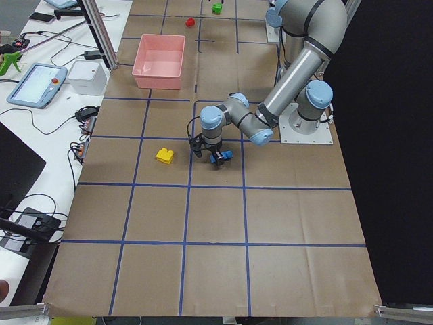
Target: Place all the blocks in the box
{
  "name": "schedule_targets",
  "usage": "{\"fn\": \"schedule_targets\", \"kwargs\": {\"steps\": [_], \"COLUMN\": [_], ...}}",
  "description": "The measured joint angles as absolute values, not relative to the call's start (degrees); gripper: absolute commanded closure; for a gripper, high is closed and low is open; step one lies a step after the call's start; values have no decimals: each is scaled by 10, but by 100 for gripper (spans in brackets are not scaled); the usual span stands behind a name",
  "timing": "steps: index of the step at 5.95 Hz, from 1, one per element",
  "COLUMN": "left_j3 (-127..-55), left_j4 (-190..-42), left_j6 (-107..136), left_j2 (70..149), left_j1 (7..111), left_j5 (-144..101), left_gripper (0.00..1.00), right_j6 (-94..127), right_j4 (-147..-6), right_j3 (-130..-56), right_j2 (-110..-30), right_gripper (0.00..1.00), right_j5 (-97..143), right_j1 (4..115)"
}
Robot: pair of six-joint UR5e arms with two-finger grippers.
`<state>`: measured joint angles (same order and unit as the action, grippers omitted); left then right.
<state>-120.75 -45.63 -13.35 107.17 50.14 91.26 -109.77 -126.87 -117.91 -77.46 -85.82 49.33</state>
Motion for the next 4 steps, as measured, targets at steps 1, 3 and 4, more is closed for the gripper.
{"fn": "schedule_targets", "kwargs": {"steps": [1,3,4], "left_j3": [-1209,-1210,-1207], "left_j4": [-459,-474,-501], "left_j6": [-136,-143,-148], "left_j2": [1065,1059,1051], "left_j1": [501,500,500], "left_j5": [918,926,927], "left_gripper": [37,77,94], "right_j6": [-1102,-1104,-1105], "right_j4": [-1281,-1292,-1296], "right_j3": [-1180,-1185,-1191], "right_j2": [-766,-752,-750], "right_gripper": [0,0,0], "right_j5": [-858,-857,-857], "right_j1": [493,492,492]}}
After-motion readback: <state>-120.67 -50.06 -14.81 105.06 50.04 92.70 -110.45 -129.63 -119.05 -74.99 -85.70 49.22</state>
